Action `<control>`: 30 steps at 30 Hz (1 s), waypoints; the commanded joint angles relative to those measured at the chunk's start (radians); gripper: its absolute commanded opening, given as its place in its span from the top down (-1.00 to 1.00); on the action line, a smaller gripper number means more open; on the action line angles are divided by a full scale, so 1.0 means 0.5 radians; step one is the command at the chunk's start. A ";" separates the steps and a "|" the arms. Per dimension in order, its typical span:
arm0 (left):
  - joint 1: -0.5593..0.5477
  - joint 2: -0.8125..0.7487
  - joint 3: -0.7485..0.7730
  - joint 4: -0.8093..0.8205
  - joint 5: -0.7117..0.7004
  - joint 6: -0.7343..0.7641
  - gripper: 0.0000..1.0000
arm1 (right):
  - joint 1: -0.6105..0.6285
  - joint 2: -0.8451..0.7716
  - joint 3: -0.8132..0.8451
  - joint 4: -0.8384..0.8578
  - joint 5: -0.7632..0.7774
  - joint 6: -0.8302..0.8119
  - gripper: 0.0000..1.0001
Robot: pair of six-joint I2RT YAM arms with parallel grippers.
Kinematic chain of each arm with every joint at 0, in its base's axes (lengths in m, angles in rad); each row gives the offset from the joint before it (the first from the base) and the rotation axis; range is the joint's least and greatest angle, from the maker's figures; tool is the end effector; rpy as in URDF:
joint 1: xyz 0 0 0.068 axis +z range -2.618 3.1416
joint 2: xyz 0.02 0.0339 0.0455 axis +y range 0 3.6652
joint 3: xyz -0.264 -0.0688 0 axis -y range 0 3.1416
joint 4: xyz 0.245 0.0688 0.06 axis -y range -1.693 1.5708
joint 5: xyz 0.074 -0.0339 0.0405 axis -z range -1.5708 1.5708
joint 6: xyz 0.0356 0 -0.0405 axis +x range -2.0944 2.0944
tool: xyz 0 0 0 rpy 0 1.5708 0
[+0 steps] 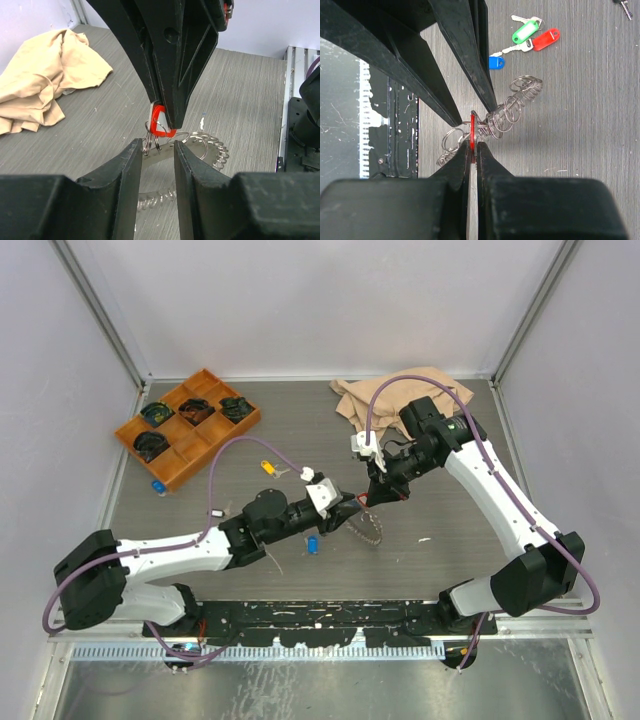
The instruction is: Remove the keys from the keyring
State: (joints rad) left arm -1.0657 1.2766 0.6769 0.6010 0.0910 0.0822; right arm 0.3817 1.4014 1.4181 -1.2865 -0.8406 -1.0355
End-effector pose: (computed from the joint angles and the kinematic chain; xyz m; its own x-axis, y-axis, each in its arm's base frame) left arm 0.1370 -0.2545 0.2776 0.0758 0.0319 -0.9966 0.9123 0.4011 0.0822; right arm 0.2207 0.1172 0.3445 -0.0621 -0.6431 -0.7632 -0.9936 -0.0322 0.1080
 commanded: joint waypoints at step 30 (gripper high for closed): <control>-0.014 -0.115 0.090 -0.074 -0.040 0.167 1.00 | -0.044 -0.131 0.085 0.035 0.168 0.077 0.98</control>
State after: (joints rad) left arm -1.0729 1.2778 0.7086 0.5301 0.0673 0.1299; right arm 0.3641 1.3952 1.4181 -1.2873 -0.7895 -1.0145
